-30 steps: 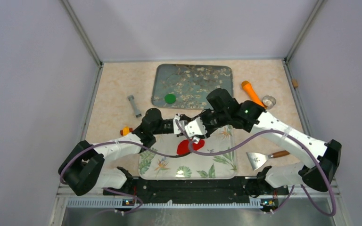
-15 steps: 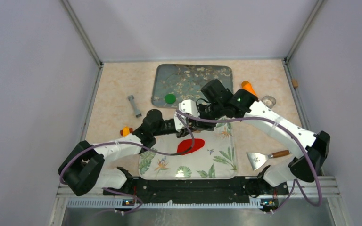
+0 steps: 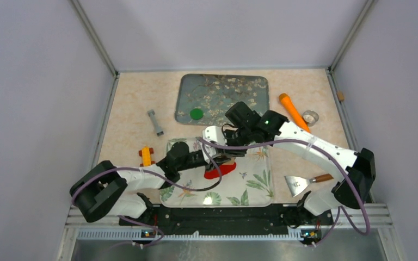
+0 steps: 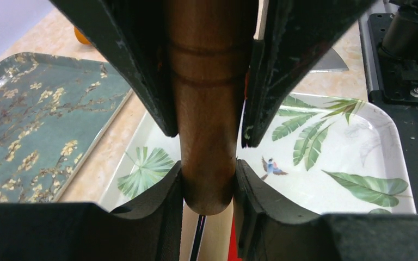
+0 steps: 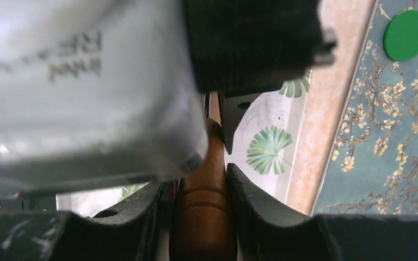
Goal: Roll out the dumpling wrappers from the dough
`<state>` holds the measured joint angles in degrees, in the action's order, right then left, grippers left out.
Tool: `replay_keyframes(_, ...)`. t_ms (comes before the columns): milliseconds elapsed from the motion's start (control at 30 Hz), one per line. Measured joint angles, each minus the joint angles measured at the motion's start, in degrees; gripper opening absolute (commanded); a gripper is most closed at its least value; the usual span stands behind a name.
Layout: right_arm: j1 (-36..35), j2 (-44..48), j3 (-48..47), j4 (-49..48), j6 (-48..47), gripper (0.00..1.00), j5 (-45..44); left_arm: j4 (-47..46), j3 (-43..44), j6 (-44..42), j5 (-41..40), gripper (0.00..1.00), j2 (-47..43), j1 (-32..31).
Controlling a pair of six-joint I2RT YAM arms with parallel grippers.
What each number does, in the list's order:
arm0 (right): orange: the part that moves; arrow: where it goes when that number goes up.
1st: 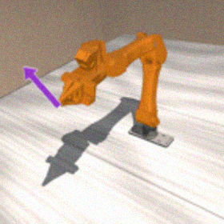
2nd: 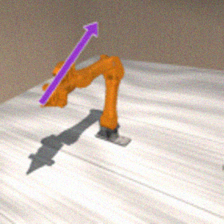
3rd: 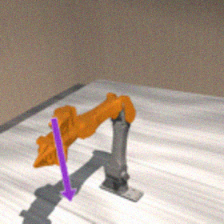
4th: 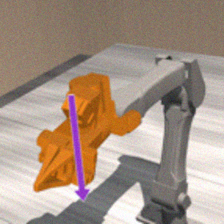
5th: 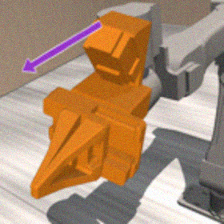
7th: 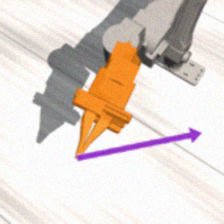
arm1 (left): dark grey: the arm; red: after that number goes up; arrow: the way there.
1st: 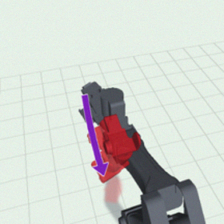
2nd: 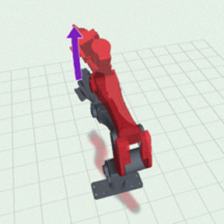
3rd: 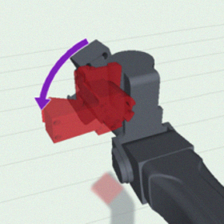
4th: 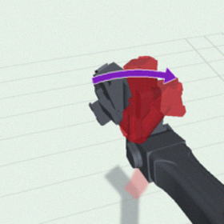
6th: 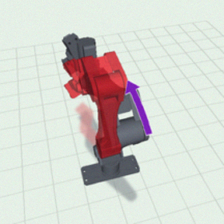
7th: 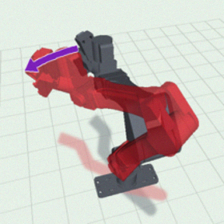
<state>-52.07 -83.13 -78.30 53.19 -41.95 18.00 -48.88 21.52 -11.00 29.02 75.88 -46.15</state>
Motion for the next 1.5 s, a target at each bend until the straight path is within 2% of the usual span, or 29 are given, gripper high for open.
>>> replay_keyframes(200, -3.2, -2.1, -1.3, -0.5, -0.5, 0.0, -3.1, -7.4, -4.6, 4.9, -6.4, 0.0, 0.3, -1.7)
replay_keyframes(400, -3.7, -5.0, -2.1, -0.8, -0.4, 0.0, -3.4, -14.6, -7.9, 9.0, -9.2, 0.0, 3.5, -1.8)
replay_keyframes(600, -3.6, -7.8, -2.1, -1.0, -0.2, 0.0, -2.6, -25.7, -10.1, 14.6, -9.6, 0.0, 11.9, -1.6)
replay_keyframes(767, -3.8, -9.6, -2.5, -3.0, -0.8, 0.0, -6.6, -32.9, -8.4, 21.0, -12.3, 0.0, 19.8, -0.5)
replay_keyframes(900, -3.8, -10.4, -2.4, -5.9, -0.9, 0.0, -10.8, -35.8, -6.4, 22.8, -13.5, 0.0, 23.7, 1.2)
replay_keyframes(1200, -2.8, -13.3, -2.3, -14.5, -1.7, 0.0, -13.9, -34.3, -4.3, 21.9, -18.0, 0.0, 25.0, 5.5)
replay_keyframes(1333, -1.7, -15.1, -5.5, -12.4, -2.0, 0.0, -12.5, -30.2, -3.2, 22.1, -15.9, 0.0, 23.1, 6.8)
replay_keyframes(1500, -1.4, -15.3, -10.3, -5.8, -0.1, 0.0, -9.2, -18.5, -2.8, 22.8, -11.8, 0.0, 13.6, 6.6)
